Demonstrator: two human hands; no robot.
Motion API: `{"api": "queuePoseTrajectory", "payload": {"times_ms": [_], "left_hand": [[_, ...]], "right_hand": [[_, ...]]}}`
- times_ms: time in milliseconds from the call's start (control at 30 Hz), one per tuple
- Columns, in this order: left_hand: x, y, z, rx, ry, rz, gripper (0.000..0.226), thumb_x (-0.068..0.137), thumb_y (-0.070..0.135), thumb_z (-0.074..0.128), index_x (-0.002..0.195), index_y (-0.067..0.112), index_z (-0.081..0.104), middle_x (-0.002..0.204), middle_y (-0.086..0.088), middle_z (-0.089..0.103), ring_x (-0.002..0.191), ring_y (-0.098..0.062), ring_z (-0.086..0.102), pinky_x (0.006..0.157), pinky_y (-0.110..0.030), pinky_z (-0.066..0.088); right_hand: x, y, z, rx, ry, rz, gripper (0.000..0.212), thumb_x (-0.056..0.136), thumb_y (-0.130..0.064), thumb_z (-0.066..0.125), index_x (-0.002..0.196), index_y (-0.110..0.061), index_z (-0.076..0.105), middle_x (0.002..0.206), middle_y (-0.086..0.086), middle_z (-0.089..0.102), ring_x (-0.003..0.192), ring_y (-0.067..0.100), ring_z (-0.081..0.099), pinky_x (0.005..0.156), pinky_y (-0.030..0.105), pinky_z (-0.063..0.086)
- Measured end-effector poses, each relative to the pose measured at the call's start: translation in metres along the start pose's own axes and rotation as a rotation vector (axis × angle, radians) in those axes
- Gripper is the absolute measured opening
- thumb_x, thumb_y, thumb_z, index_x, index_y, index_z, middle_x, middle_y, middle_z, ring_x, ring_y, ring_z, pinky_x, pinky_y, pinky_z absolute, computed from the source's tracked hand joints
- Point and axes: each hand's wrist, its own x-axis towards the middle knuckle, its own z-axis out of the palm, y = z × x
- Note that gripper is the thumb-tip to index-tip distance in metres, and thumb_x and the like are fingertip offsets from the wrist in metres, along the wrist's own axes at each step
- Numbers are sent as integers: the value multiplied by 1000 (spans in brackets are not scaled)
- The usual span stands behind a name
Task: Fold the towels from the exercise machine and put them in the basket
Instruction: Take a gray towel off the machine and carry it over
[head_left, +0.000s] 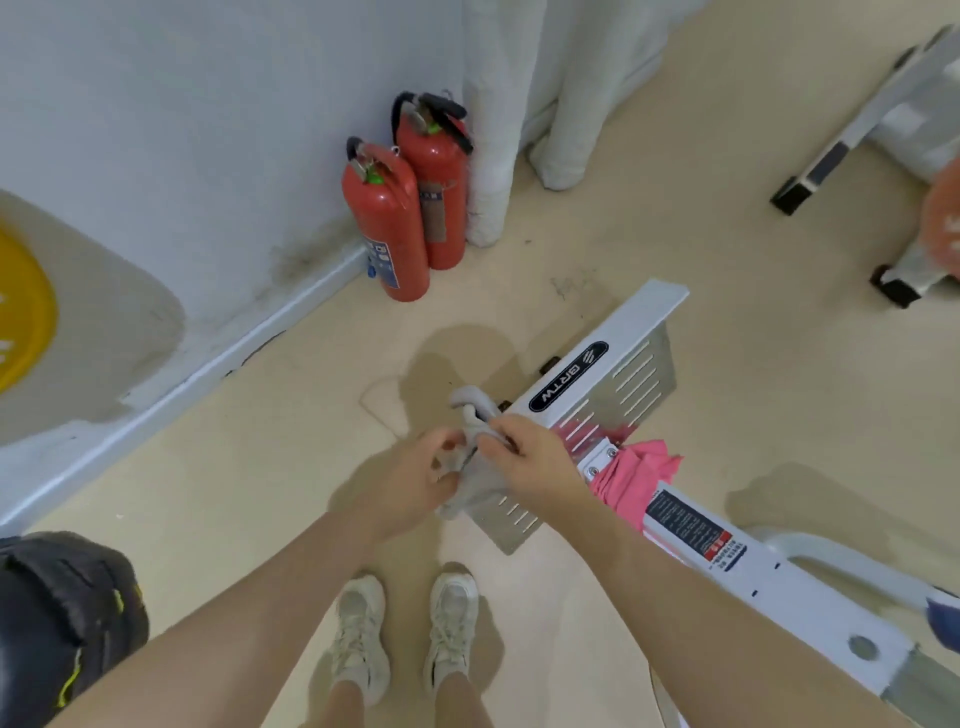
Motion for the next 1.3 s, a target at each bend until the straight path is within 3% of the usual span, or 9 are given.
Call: {"api": "queuePoseTrajectory", "payload": {"times_ms": [100,233,333,500,633,767,833,1033,1300], "left_hand": [[-65,10,-31,-144,136,-26,39,56,62,49,88,40,48,95,21,56,86,2,54,72,-14,41],[-150,-3,-66,-316,398,-77,20,74,37,64,84,28,49,88,12,60,75,3,57,69,-18,42],[-208,-38,-83,-368,565,-141,22,87,10,60,83,26,45,85,12,59,63,10,56,62,-9,43],[-311,-115,-92,-526,811,-255,11,88,14,58,87,21,50,85,4,65,69,-7,64,75,-31,51],[-399,-192,-86,-539,969,-325,14,86,14,59,83,25,51,79,5,64,65,-3,58,69,-30,48],[-487,-257,-82,-565,1032,-346,19,86,13,56,78,29,50,78,1,65,66,-7,54,61,-19,42],[-529,-289,-83,-534,1055,-342,20,86,11,53,78,30,52,77,4,65,68,-7,56,64,-20,44],[-638,-391,-97,-388,1139,-454,7,85,6,46,81,8,50,73,-4,54,71,-27,50,64,-35,38],[-695,-524,-111,-418,1150,-642,5,89,10,44,87,15,44,82,-11,61,79,-32,55,63,-35,38]], "right_hand": [[-29,-64,4,57,-151,-22,27,93,-17,49,82,6,55,71,3,44,66,11,39,58,20,33],[-56,-138,41,45,-353,-41,32,94,-16,48,63,-21,48,55,-16,47,60,-2,41,61,12,33],[-71,-181,96,-27,-511,-64,20,94,-20,50,80,-10,60,74,-6,51,74,7,46,76,24,36],[-114,-234,214,-111,-681,-145,20,89,-25,56,76,-10,53,83,4,54,83,16,51,80,29,42],[-164,-257,317,-164,-818,-163,22,88,-19,52,81,-3,64,99,13,65,95,20,60,89,31,48],[-221,-279,413,-125,-880,-161,26,78,-14,52,52,-20,54,59,-9,58,63,4,49,57,8,38],[-246,-285,461,-80,-896,-167,12,72,-17,50,62,-10,50,69,12,60,68,12,50,62,18,40],[-307,-303,591,-40,-970,-104,30,90,-13,48,62,-20,48,59,-9,57,60,9,49,58,25,36],[-299,-334,721,190,-1085,29,26,95,-7,39,73,-11,52,67,0,62,62,10,60,58,19,47]]}}
